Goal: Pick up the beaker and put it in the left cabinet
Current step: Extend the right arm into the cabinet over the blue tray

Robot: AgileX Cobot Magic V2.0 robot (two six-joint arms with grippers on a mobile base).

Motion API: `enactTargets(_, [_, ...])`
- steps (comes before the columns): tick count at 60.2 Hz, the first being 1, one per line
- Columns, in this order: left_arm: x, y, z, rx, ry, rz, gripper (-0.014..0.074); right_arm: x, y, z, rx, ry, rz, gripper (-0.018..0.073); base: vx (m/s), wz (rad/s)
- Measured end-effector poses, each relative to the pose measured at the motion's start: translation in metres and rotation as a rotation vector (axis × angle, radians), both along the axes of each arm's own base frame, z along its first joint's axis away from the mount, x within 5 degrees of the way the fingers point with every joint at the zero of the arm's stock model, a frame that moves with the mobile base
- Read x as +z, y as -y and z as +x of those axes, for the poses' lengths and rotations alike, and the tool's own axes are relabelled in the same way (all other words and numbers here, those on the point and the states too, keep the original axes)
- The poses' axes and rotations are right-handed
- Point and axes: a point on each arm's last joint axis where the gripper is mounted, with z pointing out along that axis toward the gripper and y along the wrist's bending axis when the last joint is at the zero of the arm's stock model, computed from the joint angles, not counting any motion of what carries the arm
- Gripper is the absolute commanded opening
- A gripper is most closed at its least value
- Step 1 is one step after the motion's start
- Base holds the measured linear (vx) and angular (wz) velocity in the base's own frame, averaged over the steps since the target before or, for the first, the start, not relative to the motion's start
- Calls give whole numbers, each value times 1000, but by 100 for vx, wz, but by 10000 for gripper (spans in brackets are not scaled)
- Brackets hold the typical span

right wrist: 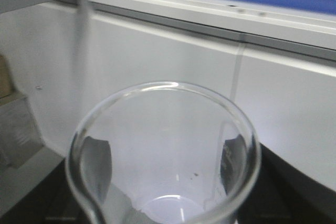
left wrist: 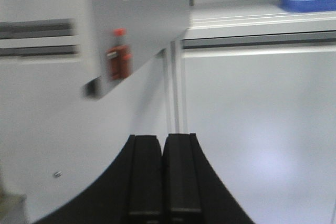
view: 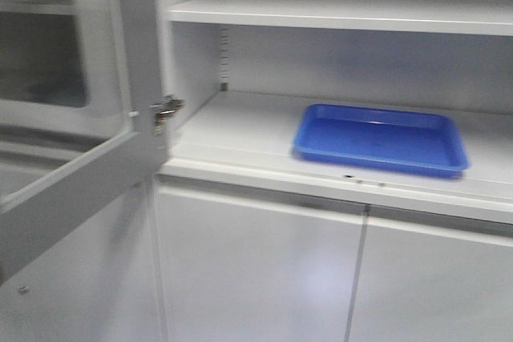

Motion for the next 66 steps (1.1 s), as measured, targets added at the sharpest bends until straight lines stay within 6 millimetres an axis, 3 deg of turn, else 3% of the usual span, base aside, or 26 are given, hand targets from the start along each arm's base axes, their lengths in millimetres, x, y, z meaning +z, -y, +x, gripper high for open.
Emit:
enactTargets(27, [0,0,0,0,0,0,-8,0,0,0,0,0,0,-4,29,-42])
enactTargets(66, [0,0,0,0,0,0,-8,0,0,0,0,0,0,-4,30,-6])
